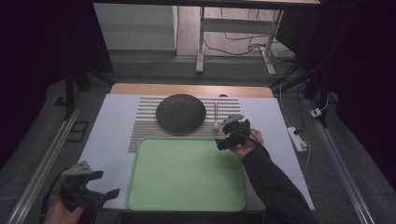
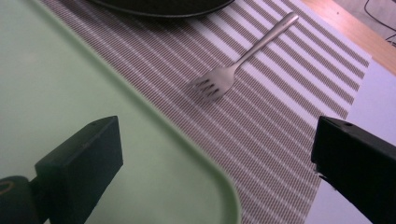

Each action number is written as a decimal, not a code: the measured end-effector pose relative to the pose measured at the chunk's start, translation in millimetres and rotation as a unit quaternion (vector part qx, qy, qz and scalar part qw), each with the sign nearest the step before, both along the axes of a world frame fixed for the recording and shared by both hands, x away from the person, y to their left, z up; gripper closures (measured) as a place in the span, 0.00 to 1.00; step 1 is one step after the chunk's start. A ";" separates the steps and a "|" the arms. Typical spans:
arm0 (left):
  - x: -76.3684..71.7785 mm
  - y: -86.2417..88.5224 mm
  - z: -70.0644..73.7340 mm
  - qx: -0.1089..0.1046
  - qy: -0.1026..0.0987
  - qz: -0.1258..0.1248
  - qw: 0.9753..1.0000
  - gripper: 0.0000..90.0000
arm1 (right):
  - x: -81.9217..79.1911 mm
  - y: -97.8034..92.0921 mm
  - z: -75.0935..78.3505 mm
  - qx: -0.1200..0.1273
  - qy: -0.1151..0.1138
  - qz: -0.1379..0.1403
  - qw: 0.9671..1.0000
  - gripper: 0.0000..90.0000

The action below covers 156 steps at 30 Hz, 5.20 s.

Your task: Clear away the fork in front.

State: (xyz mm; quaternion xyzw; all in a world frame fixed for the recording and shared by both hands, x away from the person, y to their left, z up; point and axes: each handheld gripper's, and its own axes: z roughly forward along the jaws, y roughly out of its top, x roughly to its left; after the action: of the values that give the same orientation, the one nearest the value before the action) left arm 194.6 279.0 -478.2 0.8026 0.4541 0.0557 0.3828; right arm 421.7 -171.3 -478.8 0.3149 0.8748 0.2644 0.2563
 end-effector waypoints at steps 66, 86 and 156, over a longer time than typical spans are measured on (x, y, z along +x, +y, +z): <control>-2.0 3.6 1.3 -0.018 -0.010 0.003 1.000 0.00 | -12.4 3.1 28.1 0.005 -0.043 0.057 0.997 1.00; 11.3 -15.9 4.9 -0.013 -0.046 -0.068 0.997 0.00 | -80.4 -28.3 44.6 0.098 -0.004 0.110 0.989 1.00; 119.8 -169.6 6.3 0.134 -0.099 -0.465 0.869 0.37 | -171.1 -2.3 39.4 0.161 0.120 0.406 0.892 1.00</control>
State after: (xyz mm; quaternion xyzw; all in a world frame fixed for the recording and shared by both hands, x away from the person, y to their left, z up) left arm 314.4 109.4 -471.9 0.9548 -0.0239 0.0105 0.2962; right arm 250.6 -173.7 -439.4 -0.0012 0.8961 0.4424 -0.0345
